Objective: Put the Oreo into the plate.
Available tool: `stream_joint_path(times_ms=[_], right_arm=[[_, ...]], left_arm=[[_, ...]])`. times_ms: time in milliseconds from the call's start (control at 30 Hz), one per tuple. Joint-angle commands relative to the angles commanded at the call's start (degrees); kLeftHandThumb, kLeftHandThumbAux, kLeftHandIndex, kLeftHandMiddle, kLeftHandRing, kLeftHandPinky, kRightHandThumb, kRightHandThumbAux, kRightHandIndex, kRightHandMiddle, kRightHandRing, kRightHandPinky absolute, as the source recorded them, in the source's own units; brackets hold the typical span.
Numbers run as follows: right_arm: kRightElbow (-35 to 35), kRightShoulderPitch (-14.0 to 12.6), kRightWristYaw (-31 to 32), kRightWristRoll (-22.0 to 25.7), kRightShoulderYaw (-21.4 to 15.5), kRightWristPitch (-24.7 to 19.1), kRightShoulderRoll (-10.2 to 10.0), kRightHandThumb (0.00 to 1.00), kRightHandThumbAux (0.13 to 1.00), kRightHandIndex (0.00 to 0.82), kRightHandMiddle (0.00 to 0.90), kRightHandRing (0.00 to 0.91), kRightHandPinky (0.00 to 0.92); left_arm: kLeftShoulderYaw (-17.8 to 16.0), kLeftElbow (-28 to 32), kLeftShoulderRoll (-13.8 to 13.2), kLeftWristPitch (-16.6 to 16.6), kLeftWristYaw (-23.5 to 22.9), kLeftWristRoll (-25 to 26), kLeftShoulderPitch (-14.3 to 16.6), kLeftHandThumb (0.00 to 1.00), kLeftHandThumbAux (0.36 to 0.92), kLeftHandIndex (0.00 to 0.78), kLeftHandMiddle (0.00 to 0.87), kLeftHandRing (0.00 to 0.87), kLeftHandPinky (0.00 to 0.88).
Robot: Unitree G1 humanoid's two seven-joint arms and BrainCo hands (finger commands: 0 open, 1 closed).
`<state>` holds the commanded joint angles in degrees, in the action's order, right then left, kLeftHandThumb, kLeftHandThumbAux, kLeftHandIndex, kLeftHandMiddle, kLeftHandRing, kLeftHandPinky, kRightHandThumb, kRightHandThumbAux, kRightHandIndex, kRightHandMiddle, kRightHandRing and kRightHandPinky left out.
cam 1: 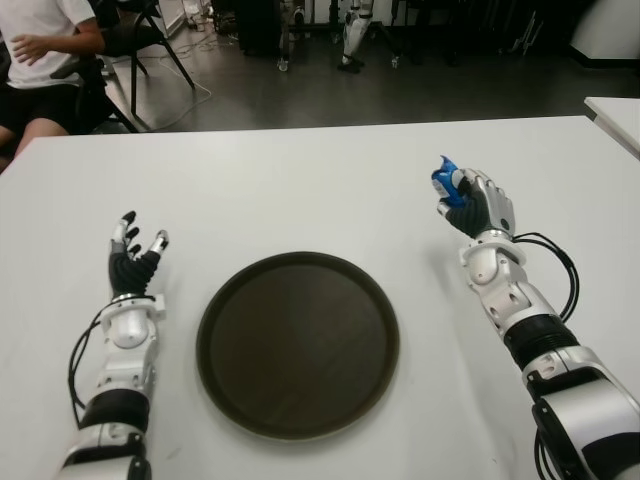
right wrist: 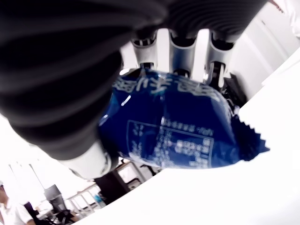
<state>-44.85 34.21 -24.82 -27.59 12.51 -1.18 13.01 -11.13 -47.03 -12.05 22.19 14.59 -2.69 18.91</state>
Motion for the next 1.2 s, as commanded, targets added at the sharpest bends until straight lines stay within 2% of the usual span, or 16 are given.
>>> stream_joint_path(times_ms=[167,467,567,800,1000,1200], right_arm=[[1.4,-0.4,0.2,0.2,-0.3,0.3,-0.3,0.713,0.713,0.442,0.784,0.713,0.775],[5.7,-1.6,2.8,2.8,-1.4,1.7,-1.6,0.714,0.712,0.443,0.807,0.803,0.81],[8.0,-3.1,4.9,5.5,-2.1,4.0,-3.6,0.715,0.712,0.443,0.817,0.817,0.819],[12.4,-6.1,9.1,8.4,-2.2,6.3,-5.6,0.714,0.712,0.442,0.827,0.831,0.833],[13.1,-7.0,10.0,9.2,-2.5,8.1,-7.1,0.713,0.713,0.442,0.828,0.815,0.828],[13.2,-9.0,12.9,11.7,-1.1,13.9,-10.6,0.71,0.716,0.441,0.825,0.797,0.825]], left_arm=[[0.1,-0.7,0.1,0.6,0.4,-0.1,0.1,0.236,0.625,0.07,0.114,0.089,0.044],[-0.1,-2.1,0.4,2.2,0.3,0.4,0.3,0.259,0.633,0.064,0.123,0.099,0.05],[-0.2,-2.4,0.3,3.0,0.5,0.4,0.2,0.263,0.633,0.067,0.124,0.098,0.047],[-0.6,-3.2,0.0,4.0,0.2,0.9,-0.1,0.251,0.635,0.066,0.103,0.079,0.04],[-0.8,-3.8,-0.3,4.3,-0.3,1.1,0.0,0.254,0.628,0.065,0.093,0.071,0.034],[-1.0,-4.1,-0.8,4.2,-1.0,1.4,0.2,0.254,0.636,0.063,0.095,0.071,0.033]])
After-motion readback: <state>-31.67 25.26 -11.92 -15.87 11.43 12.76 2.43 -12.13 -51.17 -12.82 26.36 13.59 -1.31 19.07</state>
